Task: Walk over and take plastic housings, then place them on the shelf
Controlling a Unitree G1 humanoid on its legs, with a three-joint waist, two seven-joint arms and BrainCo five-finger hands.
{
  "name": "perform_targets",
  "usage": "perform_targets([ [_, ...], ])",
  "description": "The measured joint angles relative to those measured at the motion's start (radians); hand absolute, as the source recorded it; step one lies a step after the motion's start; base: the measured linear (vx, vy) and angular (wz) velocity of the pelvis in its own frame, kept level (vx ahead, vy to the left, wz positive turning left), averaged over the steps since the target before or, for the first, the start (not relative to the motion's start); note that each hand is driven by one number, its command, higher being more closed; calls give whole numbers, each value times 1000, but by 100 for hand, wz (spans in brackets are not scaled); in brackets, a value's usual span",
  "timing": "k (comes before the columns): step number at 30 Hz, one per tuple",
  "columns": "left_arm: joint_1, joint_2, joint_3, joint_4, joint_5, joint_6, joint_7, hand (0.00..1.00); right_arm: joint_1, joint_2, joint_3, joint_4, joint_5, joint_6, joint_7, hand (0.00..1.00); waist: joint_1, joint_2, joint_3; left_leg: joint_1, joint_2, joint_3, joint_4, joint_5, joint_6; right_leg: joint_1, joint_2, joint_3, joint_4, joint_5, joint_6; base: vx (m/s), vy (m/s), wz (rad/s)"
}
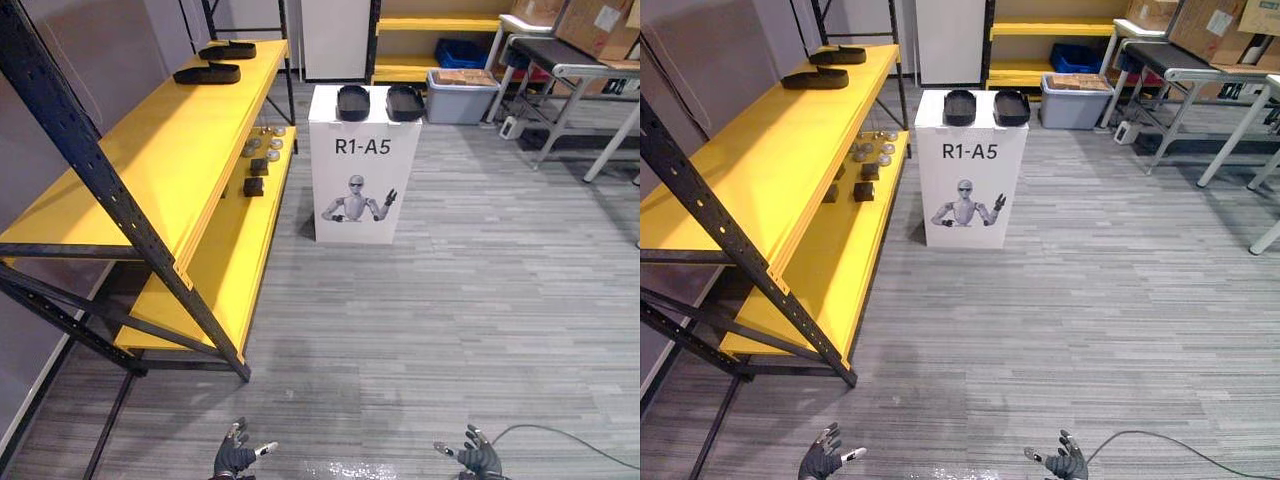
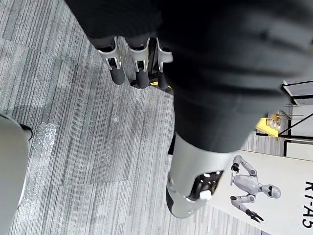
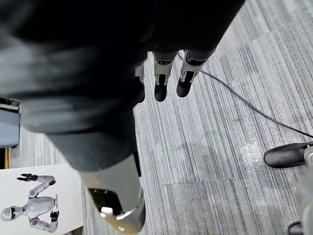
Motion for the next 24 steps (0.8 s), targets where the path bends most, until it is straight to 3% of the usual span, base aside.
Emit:
perform_targets([
  [3,-6,-1,17,0,-1,0,2,0,-29,-1,0,0,0,0,-5,0,4,5,3,-29,16,19,65,-51,3,-7,9,18,0,-2,4,101,42,-27],
  [5,-23,-6,16,-6,-1,0,1,0,-31,-7,1,-1,1,0,-8,0,14,14,9,-54,21,13,120,-93,8,-25,11,13,48,-38,31,114,63,3],
  [6,-25,-10,15,-18,-1,0,1,0,-33,-10,1,-1,1,0,-9,0,15,18,15,-61,21,9,148,-117,10,-43,10,8,115,-74,41,91,56,14],
  [8,-40,-13,6,-28,-1,0,3,0,-35,-7,5,-1,19,0,-10,0,12,29,40,-36,15,-13,170,-164,27,-189,-2,-65,471,-142,102,116,88,25],
  [10,-43,-2,-5,-35,0,1,8,0,-34,1,6,-1,21,2,-10,0,11,24,52,-6,2,-26,170,-184,33,-268,-34,-142,621,-165,97,146,76,23],
  [13,-53,8,-13,-34,-1,2,21,0,-62,-4,36,-1,22,4,-11,0,9,24,71,59,10,-37,143,-204,20,-373,-49,-248,521,-166,77,375,19,19],
  [14,-70,12,-14,-34,-1,3,23,0,-76,-6,45,-1,22,4,-10,0,2,24,76,83,20,-53,116,-209,11,-408,-38,-267,413,-144,58,457,-63,49],
  [15,-90,13,-16,-35,-1,2,25,0,-91,-8,44,-1,22,4,-11,0,-13,18,84,118,27,-80,84,-211,0,-424,-32,-267,291,-77,41,613,-125,79],
  [16,-104,14,-25,-35,-1,1,29,0,-96,-15,44,-1,22,4,-12,0,-28,20,91,156,42,-113,50,-217,-21,-424,-29,-269,234,27,28,575,-153,79],
  [17,-112,17,-28,-35,-1,0,31,0,-97,-17,44,-1,22,4,-12,0,-35,19,90,168,52,-127,40,-222,-34,-421,-24,-277,229,85,8,638,-230,67],
  [18,-129,8,-33,-28,0,1,36,0,-110,-29,44,-1,21,6,-14,0,-35,42,91,176,93,-151,39,-232,-57,-423,-3,-314,254,121,-61,664,-278,38],
  [20,-152,-4,-35,-27,0,1,36,0,-142,-37,40,-4,21,9,-22,0,-40,49,92,169,116,-183,55,-173,-133,-471,-9,-356,407,46,-107,648,-310,26],
  [21,-152,-18,-34,-22,1,0,38,0,-148,-42,42,-10,20,6,-23,0,-43,61,92,159,131,-192,161,-153,-142,-474,0,-394,466,-11,-78,460,-269,15],
  [22,-139,-13,-30,-18,1,-1,38,0,-143,-38,45,-9,20,6,-24,0,-47,58,87,134,137,-195,268,-142,-144,-419,7,-409,397,-14,-95,566,-337,2],
  [23,-133,-24,-28,-3,1,1,37,0,-132,-46,62,-7,20,6,-26,0,-45,77,82,67,156,-188,473,-94,-106,-335,45,-417,327,-53,-137,680,-343,-29],
  [24,-118,-26,-22,-3,1,1,36,0,-134,-41,82,-1,21,6,-29,0,-32,92,87,-55,219,-164,765,-36,-81,-226,111,-389,226,-51,-153,586,-281,-37],
])
